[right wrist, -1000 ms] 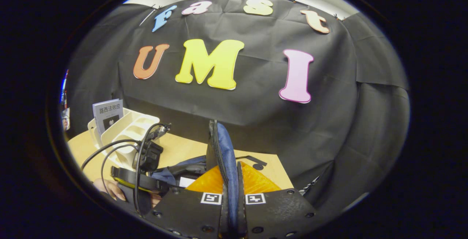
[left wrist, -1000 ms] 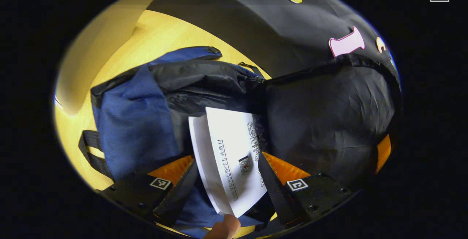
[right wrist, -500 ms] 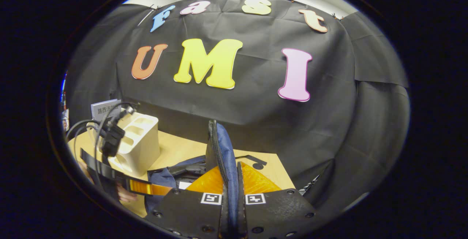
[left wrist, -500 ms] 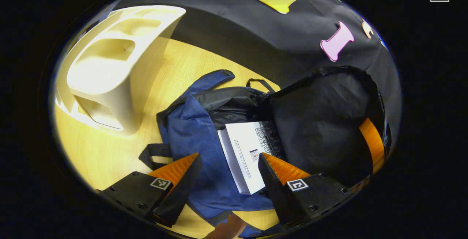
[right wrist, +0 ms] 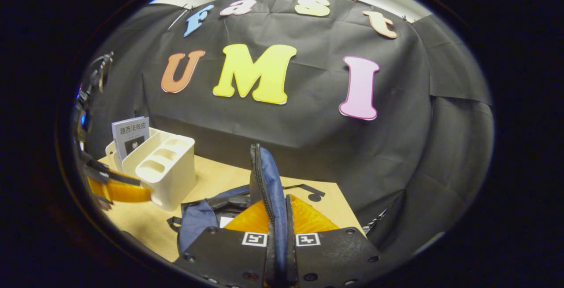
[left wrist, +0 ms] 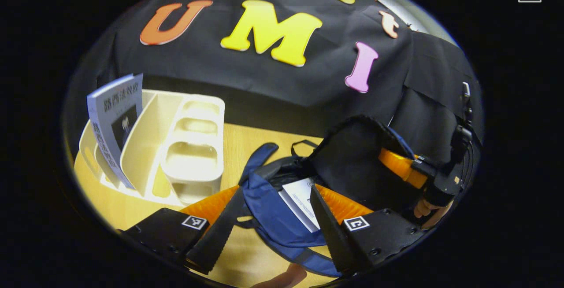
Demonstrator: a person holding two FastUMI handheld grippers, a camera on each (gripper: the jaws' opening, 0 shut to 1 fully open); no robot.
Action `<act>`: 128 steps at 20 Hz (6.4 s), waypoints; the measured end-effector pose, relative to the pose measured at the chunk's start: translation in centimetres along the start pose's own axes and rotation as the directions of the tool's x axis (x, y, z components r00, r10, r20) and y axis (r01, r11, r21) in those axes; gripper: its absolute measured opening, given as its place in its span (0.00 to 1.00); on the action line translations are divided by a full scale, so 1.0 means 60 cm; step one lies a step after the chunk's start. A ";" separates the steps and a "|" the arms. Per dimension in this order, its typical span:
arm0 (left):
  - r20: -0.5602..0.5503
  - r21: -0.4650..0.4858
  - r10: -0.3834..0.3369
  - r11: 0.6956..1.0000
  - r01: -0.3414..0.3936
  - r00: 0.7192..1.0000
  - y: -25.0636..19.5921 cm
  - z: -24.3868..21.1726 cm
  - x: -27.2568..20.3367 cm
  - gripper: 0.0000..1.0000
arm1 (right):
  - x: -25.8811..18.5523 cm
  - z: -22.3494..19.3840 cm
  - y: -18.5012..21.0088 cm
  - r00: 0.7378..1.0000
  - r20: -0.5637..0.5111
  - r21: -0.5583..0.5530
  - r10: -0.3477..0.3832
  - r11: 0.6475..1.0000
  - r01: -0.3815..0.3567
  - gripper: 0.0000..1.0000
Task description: Open the schoolbag, grab two books from the bookshelf and put them into the schoolbag.
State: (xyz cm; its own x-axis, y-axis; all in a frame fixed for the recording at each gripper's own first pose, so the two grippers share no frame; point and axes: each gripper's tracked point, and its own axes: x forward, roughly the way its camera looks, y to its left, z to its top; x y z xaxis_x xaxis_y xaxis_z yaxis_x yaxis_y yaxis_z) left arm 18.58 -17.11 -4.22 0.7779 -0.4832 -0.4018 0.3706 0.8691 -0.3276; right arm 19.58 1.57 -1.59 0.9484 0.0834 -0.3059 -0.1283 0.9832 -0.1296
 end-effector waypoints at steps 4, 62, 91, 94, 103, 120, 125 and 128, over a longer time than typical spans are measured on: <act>0.064 -0.007 -0.001 1.000 0.001 0.998 0.024 0.057 -0.065 0.96 | -0.001 0.000 -0.005 1.000 0.007 0.025 -0.008 1.000 0.008 0.08; -0.600 0.173 0.530 0.817 -0.550 0.599 0.544 0.122 0.072 0.53 | -0.033 -0.074 -0.031 1.000 0.011 0.074 0.000 0.997 0.000 0.10; -0.379 -0.389 0.330 0.791 -0.473 0.864 0.370 -0.004 -0.297 0.47 | -0.012 -0.104 -0.005 1.000 0.002 0.119 0.025 0.993 -0.025 0.10; -0.341 -0.448 0.278 0.791 -0.416 0.898 0.334 -0.025 -0.293 0.47 | -0.015 -0.109 0.002 1.000 0.004 0.105 0.027 0.994 -0.027 0.10; -0.291 -0.611 0.017 0.766 -0.199 0.957 0.225 -0.125 -0.224 0.47 | -0.021 -0.128 0.011 0.998 -0.027 0.103 0.052 0.994 -0.049 0.10; -0.089 -0.766 -0.315 0.628 0.137 0.945 0.060 -0.103 -0.011 0.47 | -0.036 -0.098 -0.030 0.996 -0.037 0.080 0.077 0.994 -0.074 0.07; -0.139 -0.766 -0.343 0.632 0.119 0.929 0.004 -0.117 0.058 0.47 | -0.037 -0.061 -0.035 0.997 -0.006 0.061 0.077 0.995 -0.077 0.10; -0.154 -0.763 -0.339 0.638 0.107 0.928 -0.024 -0.115 0.096 0.47 | -0.039 -0.038 -0.030 0.996 0.016 0.047 0.086 0.995 -0.086 0.10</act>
State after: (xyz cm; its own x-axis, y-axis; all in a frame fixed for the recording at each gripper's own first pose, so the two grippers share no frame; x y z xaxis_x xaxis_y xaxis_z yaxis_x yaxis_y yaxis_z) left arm 19.00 -21.86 -11.98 0.5179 -0.7597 -0.3933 -0.0679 0.4218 -0.9042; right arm 16.90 -0.74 -2.79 0.9384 0.1699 -0.3010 -0.1958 0.9789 -0.0581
